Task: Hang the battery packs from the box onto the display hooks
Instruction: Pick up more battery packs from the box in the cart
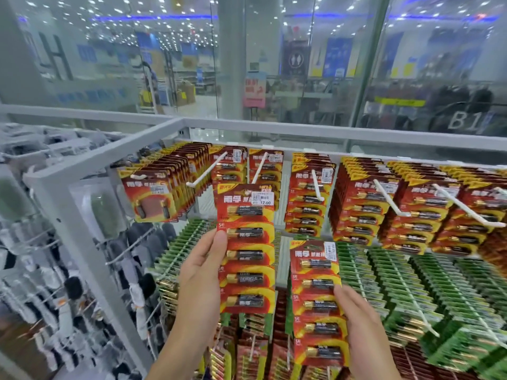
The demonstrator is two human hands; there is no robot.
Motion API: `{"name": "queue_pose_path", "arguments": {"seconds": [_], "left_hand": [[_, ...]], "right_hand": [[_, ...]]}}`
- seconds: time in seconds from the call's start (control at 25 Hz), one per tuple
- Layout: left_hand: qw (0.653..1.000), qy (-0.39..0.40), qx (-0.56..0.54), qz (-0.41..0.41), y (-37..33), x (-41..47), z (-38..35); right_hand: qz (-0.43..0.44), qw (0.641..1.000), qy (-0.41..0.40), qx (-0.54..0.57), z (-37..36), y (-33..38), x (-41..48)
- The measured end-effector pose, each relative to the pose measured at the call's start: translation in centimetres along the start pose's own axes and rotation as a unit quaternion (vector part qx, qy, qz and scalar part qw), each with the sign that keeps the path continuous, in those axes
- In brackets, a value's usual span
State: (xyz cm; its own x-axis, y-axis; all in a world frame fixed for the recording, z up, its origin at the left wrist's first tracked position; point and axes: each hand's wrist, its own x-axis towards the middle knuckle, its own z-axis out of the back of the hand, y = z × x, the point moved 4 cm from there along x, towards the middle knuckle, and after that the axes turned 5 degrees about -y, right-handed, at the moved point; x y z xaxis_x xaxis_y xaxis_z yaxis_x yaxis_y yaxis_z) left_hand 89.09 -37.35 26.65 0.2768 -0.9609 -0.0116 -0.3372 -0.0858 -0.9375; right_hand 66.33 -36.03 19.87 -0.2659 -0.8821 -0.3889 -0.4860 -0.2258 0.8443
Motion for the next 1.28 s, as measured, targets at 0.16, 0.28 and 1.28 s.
{"name": "queue_pose_path", "arguments": {"seconds": [0.16,0.28,1.28], "left_hand": [[1.0,0.01,0.015,0.002,0.0,0.7,0.0],[1.0,0.013,0.023,-0.004,0.2,1.9,-0.4],[0.996,-0.013,0.079,-0.032,4.5,18.1,-6.4]], "right_hand": [[0.002,1.0,-0.02,-0.007,-0.1,0.4,-0.7],[0.008,1.0,-0.024,-0.009,-0.4,0.9,-1.3],[0.194,0.977,-0.086,-0.035,4.2,8.7,-3.2]]}}
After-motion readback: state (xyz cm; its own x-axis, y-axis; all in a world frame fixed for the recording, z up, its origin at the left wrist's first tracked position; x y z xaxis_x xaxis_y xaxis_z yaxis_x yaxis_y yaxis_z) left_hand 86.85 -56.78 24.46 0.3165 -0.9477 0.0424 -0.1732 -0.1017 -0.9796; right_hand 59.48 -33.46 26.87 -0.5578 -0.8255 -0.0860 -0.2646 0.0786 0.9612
